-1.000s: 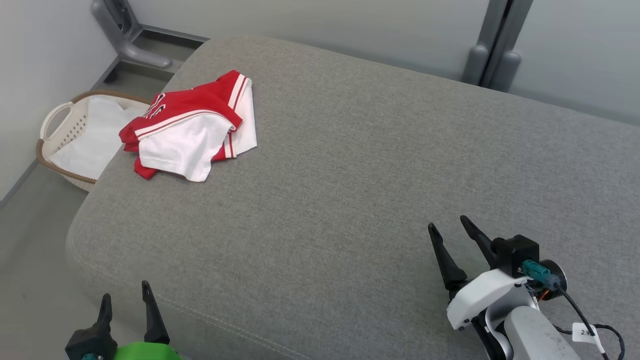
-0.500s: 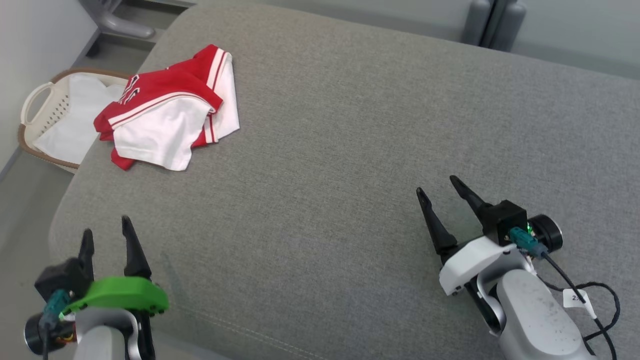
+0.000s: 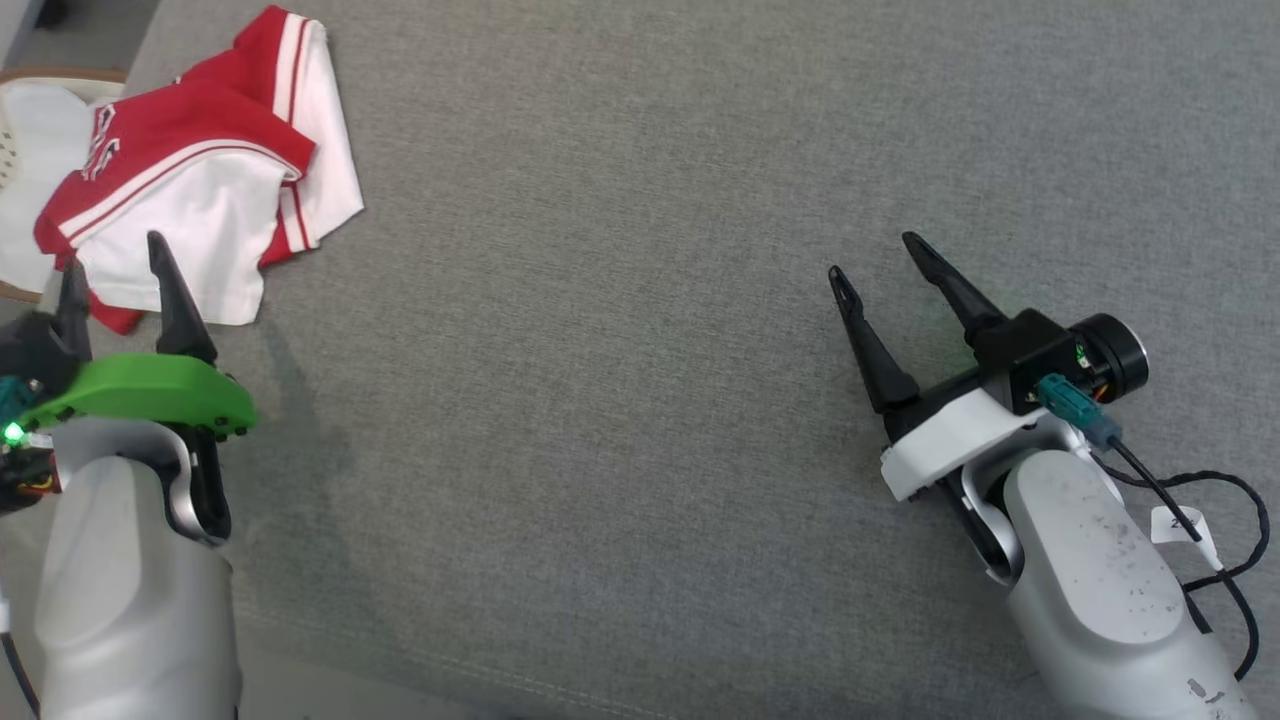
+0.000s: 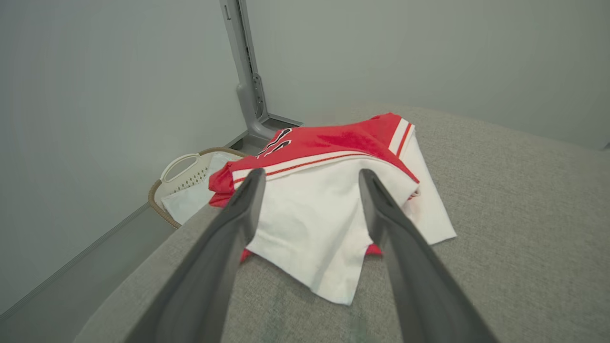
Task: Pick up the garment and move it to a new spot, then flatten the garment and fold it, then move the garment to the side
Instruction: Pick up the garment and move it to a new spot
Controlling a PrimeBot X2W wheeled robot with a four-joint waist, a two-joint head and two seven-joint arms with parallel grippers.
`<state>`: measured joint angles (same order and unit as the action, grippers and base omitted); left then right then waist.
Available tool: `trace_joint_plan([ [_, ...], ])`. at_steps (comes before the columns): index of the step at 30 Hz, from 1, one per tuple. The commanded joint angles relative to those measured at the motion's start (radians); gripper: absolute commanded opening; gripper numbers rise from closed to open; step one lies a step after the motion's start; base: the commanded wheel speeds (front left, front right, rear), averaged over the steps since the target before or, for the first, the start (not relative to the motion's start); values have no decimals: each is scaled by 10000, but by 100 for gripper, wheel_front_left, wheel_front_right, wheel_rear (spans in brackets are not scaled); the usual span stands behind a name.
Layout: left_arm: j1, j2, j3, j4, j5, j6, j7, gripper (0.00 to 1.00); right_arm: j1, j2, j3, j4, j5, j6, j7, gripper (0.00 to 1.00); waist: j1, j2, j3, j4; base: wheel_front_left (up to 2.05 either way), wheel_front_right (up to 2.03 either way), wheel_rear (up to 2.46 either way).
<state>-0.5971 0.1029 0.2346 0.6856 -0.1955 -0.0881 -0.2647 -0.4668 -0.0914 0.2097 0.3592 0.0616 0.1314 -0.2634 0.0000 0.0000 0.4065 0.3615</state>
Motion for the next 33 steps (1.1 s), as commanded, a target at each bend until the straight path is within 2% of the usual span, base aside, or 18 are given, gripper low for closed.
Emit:
trace_joint_plan([
  [1,-350,169,67,174,69,-72,9,100,-144,-103,29,-155,41,-16,-14,100,0,0,684,-608,0,0,0],
  [10,-1871,915,17,2163,330,-108,6,100,-185,-315,-121,-676,88,-17,-5,100,0,0,1470,-1202,0,0,0],
  [15,-2455,1244,346,3606,-25,99,56,100,-67,-431,-90,-710,148,-17,4,100,0,0,1686,-1428,0,0,0],
  [18,-2695,1342,456,4360,-217,72,95,100,-46,-492,-77,-684,168,-20,9,100,0,0,1761,-1494,0,0,0],
  [19,-2715,1352,435,4543,-214,37,98,64,-44,-498,-81,-673,178,-22,15,100,0,0,1770,-1502,0,0,0],
  [20,-2731,1348,381,4715,-192,-1,91,64,-45,-506,-102,-655,183,-22,33,100,0,0,1769,-1501,0,0,0],
  [21,-2748,1321,385,4803,-243,-36,88,0,-45,-505,-127,-638,183,-22,34,100,0,0,1761,-1493,0,0,0],
  [25,-2749,1315,247,4700,-192,-188,40,0,-74,-426,-223,-565,159,-27,35,100,0,0,1590,-1433,0,0,0],
  [33,-2336,1109,-88,1676,18,-403,7,0,83,-108,-258,-529,254,-16,-3,100,0,0,804,-1351,0,0,0],
])
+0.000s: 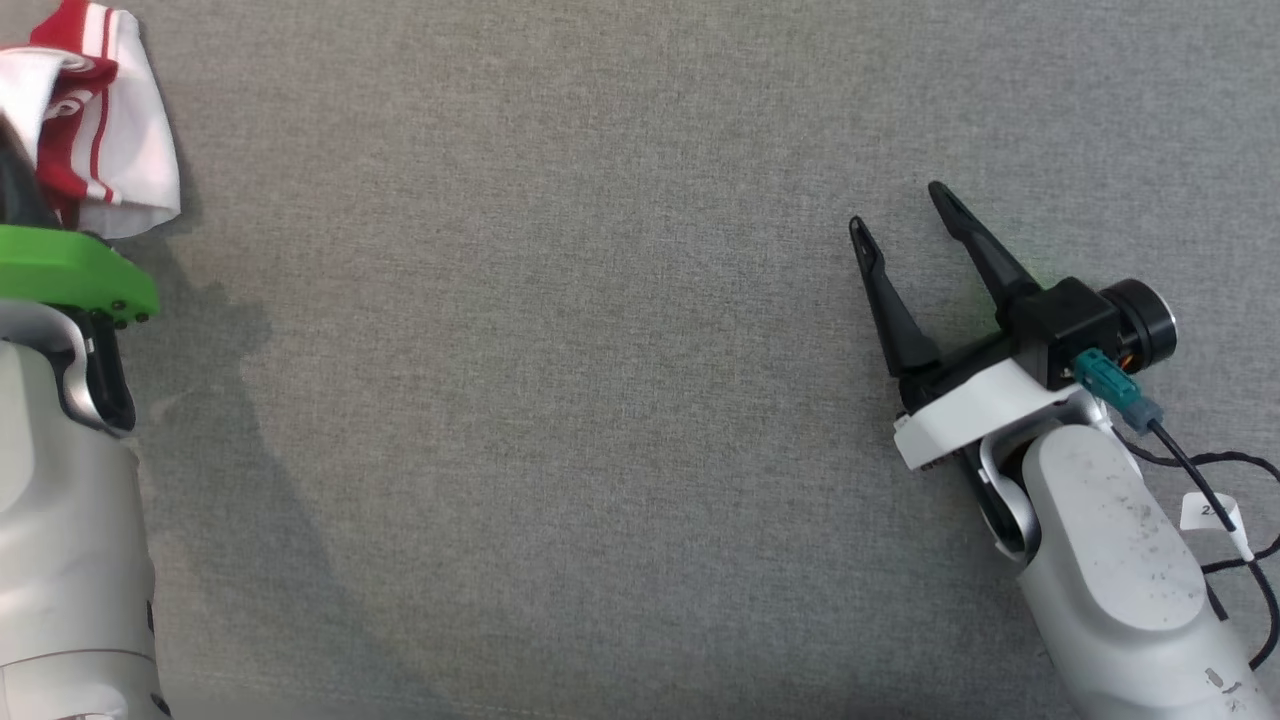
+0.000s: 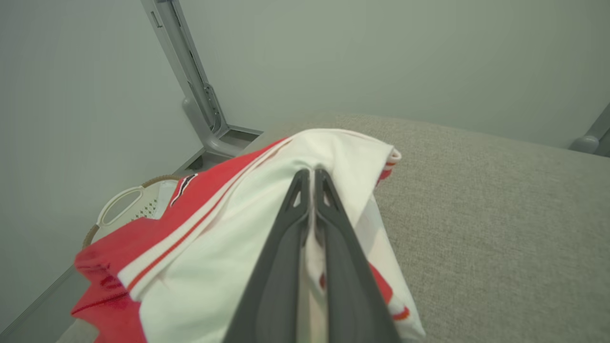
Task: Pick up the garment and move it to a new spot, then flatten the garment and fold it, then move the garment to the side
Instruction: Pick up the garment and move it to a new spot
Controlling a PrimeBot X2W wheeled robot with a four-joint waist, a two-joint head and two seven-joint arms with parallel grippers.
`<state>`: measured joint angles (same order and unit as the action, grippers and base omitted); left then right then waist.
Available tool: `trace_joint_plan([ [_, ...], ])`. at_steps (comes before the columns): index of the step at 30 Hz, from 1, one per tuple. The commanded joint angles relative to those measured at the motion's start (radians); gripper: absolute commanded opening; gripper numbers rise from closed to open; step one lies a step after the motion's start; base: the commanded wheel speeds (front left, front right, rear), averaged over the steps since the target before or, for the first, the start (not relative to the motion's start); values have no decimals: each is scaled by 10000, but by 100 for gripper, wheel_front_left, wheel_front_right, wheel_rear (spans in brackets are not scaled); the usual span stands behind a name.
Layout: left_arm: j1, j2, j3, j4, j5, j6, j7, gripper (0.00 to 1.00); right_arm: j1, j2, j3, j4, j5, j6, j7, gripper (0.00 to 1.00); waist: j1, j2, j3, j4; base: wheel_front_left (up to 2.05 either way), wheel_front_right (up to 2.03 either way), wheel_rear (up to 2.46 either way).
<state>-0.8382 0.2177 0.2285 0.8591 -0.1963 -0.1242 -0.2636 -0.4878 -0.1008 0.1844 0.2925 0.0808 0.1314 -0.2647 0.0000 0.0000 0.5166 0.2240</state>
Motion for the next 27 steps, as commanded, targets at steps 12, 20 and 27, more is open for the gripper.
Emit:
trace_joint_plan([
  [12,803,-509,-2921,-3885,-564,-70,-6,0,883,399,-212,194,355,-16,6,100,0,0,-1756,-814,0,0,0],
  [20,1154,-1192,-5319,-4480,-1479,-70,-6,0,1194,486,-141,214,630,-16,7,100,0,0,-2368,-2115,0,0,0],
  [27,1269,-1604,-7124,-4128,-2186,-71,-6,0,1341,484,74,153,1012,-16,7,100,0,0,-2507,-3256,0,0,0],
])
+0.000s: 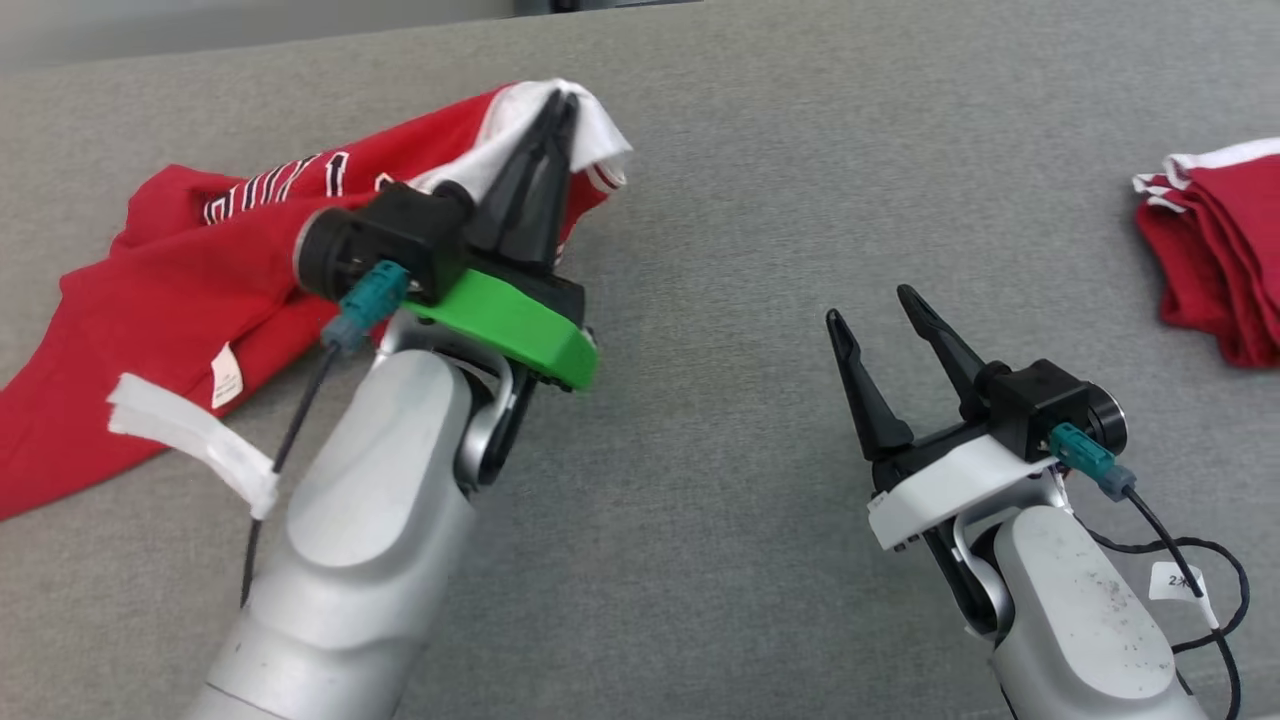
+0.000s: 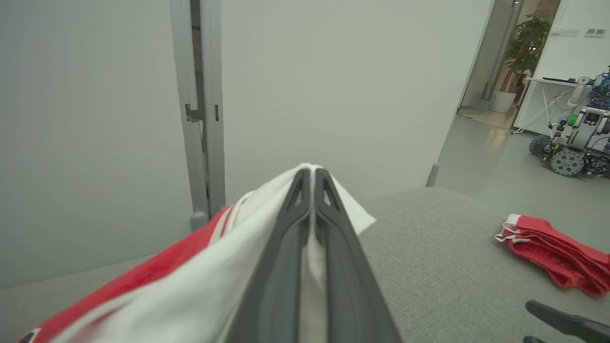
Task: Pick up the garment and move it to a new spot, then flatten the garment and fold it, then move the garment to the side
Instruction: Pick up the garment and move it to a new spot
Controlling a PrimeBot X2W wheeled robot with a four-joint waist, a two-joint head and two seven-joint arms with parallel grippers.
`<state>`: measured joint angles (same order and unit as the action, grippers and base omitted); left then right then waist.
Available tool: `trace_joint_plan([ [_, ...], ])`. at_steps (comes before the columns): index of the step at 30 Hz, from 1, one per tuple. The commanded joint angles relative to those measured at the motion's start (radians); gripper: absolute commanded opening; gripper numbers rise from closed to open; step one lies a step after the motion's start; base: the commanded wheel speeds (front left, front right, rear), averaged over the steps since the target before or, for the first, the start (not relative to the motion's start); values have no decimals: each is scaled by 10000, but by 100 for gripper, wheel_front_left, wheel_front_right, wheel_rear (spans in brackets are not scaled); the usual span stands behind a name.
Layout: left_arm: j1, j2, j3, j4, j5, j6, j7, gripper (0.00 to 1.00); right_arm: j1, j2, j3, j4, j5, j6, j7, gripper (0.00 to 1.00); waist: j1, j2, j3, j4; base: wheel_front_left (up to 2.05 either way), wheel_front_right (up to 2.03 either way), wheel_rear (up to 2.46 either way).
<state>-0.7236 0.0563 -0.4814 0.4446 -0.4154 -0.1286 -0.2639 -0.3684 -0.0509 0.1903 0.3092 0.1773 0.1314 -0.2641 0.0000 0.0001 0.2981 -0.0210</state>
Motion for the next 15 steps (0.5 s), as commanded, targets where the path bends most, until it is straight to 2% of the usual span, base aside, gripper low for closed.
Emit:
trace_joint_plan([
  [1,146,-21,-338,55,-85,-27,-3,0,169,-15,21,-26,58,-16,2,100,0,-1,-324,-934,0,0,0],
  [8,428,-33,-1778,-157,-1157,84,-3,0,326,-14,-27,44,144,-16,2,100,0,-1,-345,-1367,0,0,0],
  [9,557,-28,-1937,-181,-1222,197,-3,17,345,-13,-41,53,151,-16,2,100,0,-1,-371,-1371,0,0,0],
  [10,660,-28,-2003,-224,-1295,285,-3,49,355,-15,-53,67,155,-16,2,100,0,-1,-404,-1367,0,0,0],
  [11,780,-21,-2031,-244,-1363,437,-3,100,368,-13,-70,88,159,-16,0,100,0,-1,-448,-1353,0,0,0],
  [15,1337,-23,-1773,-44,-1155,805,-3,100,487,-16,-207,203,171,-16,2,100,0,-1,-704,-1196,0,0,0],
])
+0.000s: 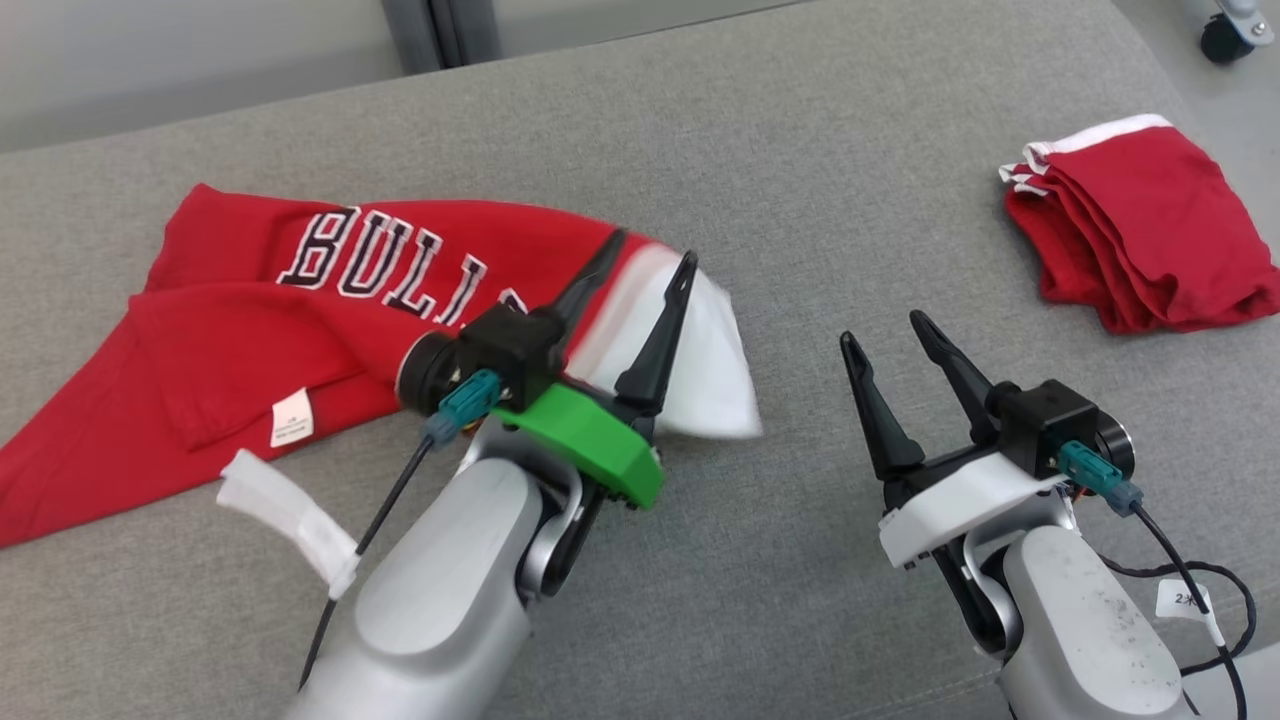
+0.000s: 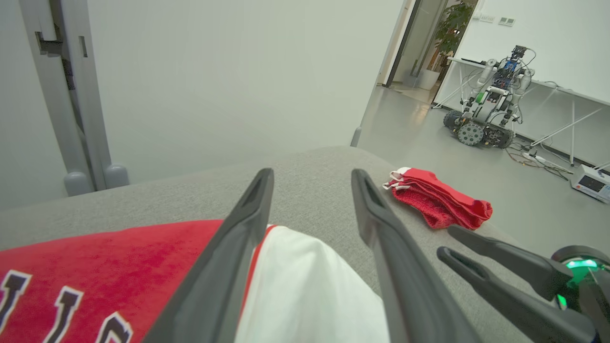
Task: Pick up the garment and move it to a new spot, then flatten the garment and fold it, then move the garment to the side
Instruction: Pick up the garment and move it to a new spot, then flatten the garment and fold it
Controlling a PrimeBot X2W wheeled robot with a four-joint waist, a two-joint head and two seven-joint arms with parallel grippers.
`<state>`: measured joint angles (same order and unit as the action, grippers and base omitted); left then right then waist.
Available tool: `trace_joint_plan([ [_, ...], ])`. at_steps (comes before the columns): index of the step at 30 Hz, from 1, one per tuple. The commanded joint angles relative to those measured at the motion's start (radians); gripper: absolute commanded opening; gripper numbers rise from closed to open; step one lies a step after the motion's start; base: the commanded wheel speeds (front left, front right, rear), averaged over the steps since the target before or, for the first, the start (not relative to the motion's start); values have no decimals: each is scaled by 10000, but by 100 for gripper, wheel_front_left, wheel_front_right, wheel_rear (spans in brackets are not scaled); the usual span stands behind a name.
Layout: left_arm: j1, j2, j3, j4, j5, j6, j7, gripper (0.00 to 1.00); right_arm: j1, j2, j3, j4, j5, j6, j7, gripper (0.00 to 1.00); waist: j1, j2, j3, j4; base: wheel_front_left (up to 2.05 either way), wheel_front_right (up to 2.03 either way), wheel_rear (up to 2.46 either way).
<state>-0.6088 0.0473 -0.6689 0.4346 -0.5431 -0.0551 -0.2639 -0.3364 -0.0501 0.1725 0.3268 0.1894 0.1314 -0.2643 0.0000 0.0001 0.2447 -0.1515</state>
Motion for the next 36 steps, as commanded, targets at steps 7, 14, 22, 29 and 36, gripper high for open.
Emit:
trace_joint_plan([
  [7,1744,118,1878,198,1235,407,-2,100,568,-26,-233,150,38,-16,4,100,0,-1,-885,496,0,0,0],
  [14,3654,134,3763,-407,2286,438,-2,100,1207,-27,-450,300,-28,-16,2,100,0,-1,-1604,826,0,0,0],
  [22,5668,56,5273,-1109,2858,460,-2,100,1900,-27,-653,559,-103,-16,2,100,0,-1,-2134,1027,0,0,0],
  [29,6423,42,5604,-1460,2598,588,-3,100,2134,-27,-723,670,-148,-16,4,100,0,-1,-2124,1197,0,0,0],
  [36,5998,44,5406,-1566,2578,629,-2,100,1694,-25,-629,1003,-247,-16,2,100,0,-1,-1730,1585,0,0,0],
])
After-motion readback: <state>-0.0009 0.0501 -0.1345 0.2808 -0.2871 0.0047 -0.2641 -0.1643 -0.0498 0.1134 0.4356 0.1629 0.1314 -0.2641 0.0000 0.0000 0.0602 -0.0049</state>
